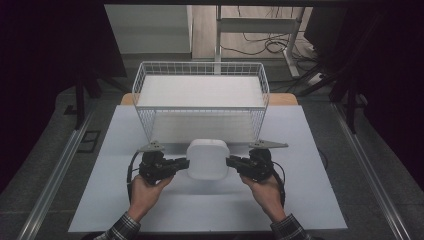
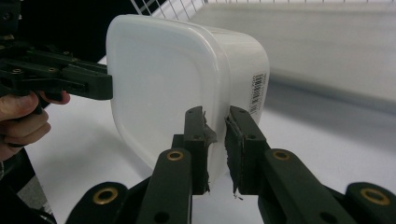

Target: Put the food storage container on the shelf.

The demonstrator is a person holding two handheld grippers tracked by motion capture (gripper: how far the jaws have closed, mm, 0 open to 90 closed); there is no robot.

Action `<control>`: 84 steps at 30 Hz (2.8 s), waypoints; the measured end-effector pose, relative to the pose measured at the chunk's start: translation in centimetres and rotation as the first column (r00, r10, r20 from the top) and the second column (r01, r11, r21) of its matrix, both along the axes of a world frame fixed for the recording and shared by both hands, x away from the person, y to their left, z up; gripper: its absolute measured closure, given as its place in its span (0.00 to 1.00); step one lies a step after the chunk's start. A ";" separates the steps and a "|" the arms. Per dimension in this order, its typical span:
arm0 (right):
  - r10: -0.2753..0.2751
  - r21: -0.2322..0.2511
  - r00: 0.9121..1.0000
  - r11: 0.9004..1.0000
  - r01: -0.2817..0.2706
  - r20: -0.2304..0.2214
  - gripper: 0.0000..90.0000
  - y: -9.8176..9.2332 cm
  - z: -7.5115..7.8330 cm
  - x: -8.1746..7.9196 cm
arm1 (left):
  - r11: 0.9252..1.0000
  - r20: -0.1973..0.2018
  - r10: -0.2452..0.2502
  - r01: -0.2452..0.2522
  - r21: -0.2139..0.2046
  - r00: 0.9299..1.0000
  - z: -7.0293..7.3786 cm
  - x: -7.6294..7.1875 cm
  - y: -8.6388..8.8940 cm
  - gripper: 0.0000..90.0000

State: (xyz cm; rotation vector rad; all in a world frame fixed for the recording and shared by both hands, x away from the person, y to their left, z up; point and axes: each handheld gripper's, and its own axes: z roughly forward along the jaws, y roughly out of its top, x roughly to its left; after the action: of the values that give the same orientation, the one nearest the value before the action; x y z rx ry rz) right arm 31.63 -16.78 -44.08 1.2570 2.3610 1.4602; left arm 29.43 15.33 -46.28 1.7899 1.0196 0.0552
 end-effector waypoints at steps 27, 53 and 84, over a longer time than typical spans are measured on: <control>0.006 0.038 0.990 0.999 -0.012 0.144 0.87 1.9 10.3 4.2 | 0.999 0.123 0.046 -0.046 -0.010 0.991 10.5 3.7 1.7 0.89; -0.068 0.061 0.987 0.996 0.060 0.145 0.87 3.6 15.7 11.4 | 0.997 0.077 0.082 -0.083 0.007 0.994 15.3 11.1 2.3 0.88; -0.089 0.007 0.990 0.996 0.089 0.107 0.66 5.5 14.2 14.4 | 0.992 0.053 0.127 -0.126 -0.014 0.991 14.1 13.5 2.1 0.69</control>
State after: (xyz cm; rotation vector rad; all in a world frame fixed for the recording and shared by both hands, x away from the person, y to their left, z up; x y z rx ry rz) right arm 46.02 -11.26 -29.90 1.2339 2.2067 1.4650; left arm 42.89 17.43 -32.19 1.7034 1.0918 0.1749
